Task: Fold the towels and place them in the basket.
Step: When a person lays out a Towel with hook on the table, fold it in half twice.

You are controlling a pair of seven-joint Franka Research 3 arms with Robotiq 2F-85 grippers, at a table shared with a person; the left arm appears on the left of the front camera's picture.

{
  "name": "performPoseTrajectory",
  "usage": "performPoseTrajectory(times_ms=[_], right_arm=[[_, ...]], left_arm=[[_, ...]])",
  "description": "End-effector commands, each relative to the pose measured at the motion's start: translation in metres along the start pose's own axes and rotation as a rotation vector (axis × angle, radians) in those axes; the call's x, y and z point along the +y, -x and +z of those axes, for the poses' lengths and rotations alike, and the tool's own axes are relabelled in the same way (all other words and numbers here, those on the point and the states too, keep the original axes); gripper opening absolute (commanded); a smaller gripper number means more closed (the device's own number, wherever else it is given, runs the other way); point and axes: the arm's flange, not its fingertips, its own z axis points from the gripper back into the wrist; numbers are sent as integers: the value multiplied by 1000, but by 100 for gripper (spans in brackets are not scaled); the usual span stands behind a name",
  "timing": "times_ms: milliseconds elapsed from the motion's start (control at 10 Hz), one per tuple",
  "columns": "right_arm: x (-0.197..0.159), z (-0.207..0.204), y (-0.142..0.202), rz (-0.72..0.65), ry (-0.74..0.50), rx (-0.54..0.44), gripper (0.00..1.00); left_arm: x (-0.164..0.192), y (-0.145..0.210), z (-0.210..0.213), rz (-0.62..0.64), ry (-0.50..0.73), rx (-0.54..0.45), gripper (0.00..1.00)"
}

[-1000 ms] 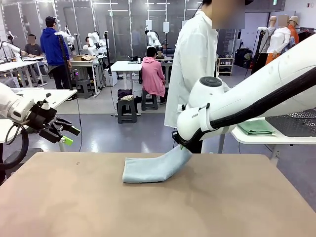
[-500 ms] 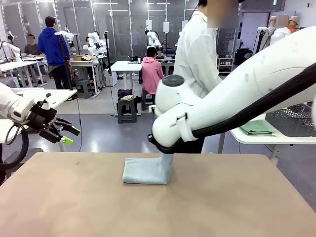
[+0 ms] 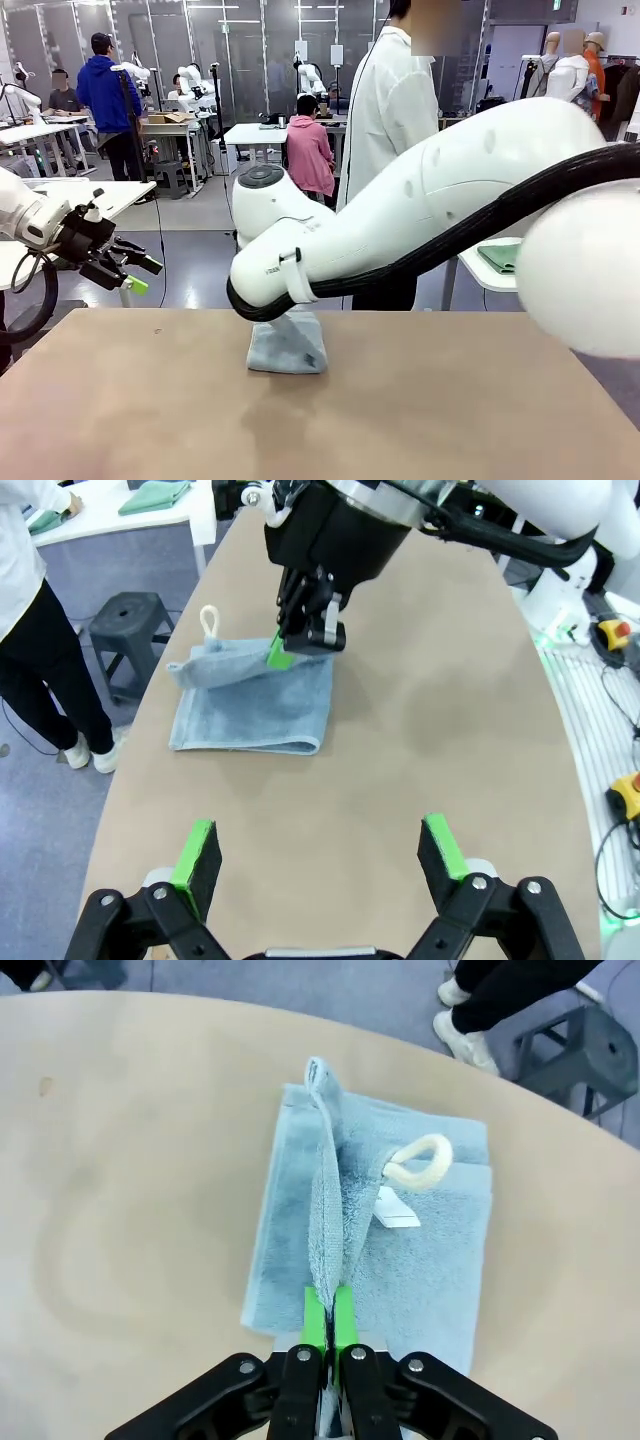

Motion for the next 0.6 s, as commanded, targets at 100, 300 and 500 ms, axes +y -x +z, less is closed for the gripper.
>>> performPoseTrajectory(times_ms=[100, 300, 500], right_arm=[[10, -21, -8, -91, 19, 6, 0], [12, -33, -7, -125, 23, -8, 7], [10, -41, -6, -129, 38, -9, 25]], left_arm=[[0, -1, 0, -3, 0, 0, 100], [0, -1, 0, -3, 0, 0, 100], [0, -1, 0, -3, 0, 0, 100]])
